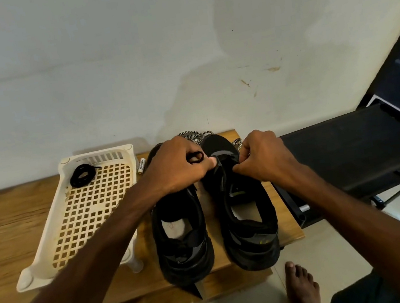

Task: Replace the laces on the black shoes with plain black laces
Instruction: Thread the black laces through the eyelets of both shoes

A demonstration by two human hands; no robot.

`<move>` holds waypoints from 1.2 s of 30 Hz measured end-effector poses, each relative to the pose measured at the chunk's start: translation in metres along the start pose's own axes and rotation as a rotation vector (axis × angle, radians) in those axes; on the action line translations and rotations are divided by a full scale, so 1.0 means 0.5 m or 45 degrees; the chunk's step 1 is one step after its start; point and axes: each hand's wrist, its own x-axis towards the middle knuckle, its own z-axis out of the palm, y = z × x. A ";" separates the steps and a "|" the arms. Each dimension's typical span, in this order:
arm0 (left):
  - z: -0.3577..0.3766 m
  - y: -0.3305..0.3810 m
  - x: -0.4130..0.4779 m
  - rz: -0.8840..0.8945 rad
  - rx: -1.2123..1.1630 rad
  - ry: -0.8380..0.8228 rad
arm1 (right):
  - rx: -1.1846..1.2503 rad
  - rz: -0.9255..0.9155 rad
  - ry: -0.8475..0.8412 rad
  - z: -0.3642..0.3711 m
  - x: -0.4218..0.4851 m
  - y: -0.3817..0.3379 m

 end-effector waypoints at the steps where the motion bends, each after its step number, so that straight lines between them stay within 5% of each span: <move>1: -0.001 0.004 0.000 -0.003 -0.026 -0.040 | -0.001 -0.004 0.002 0.000 -0.001 -0.001; 4: -0.007 0.016 0.001 -0.099 -0.105 -0.099 | -0.029 -0.015 -0.006 0.002 -0.002 -0.006; 7: -0.004 0.012 0.010 -0.112 -0.123 0.060 | -0.072 -0.029 -0.018 0.004 -0.002 -0.011; 11: 0.007 -0.006 0.030 0.030 0.391 0.220 | -0.104 -0.034 -0.028 0.003 -0.003 -0.015; 18: 0.035 -0.036 0.068 -0.059 0.849 -0.058 | -0.118 -0.027 -0.024 0.001 -0.005 -0.016; 21: 0.003 -0.013 0.078 -0.187 0.305 -0.115 | -0.115 -0.028 -0.035 0.000 -0.005 -0.014; 26: -0.071 0.039 0.053 -0.137 -1.229 -0.195 | 0.111 -0.260 0.100 -0.012 -0.013 -0.019; 28: -0.077 0.059 0.047 -0.098 -1.455 -0.157 | 0.534 -0.420 0.194 -0.026 -0.017 -0.034; 32: -0.066 0.088 0.045 -0.028 -1.730 -0.171 | 1.434 -0.345 -0.205 -0.034 -0.029 -0.070; 36: -0.063 0.088 0.044 -0.119 -1.878 -0.126 | 1.491 -0.290 -0.398 -0.033 -0.027 -0.076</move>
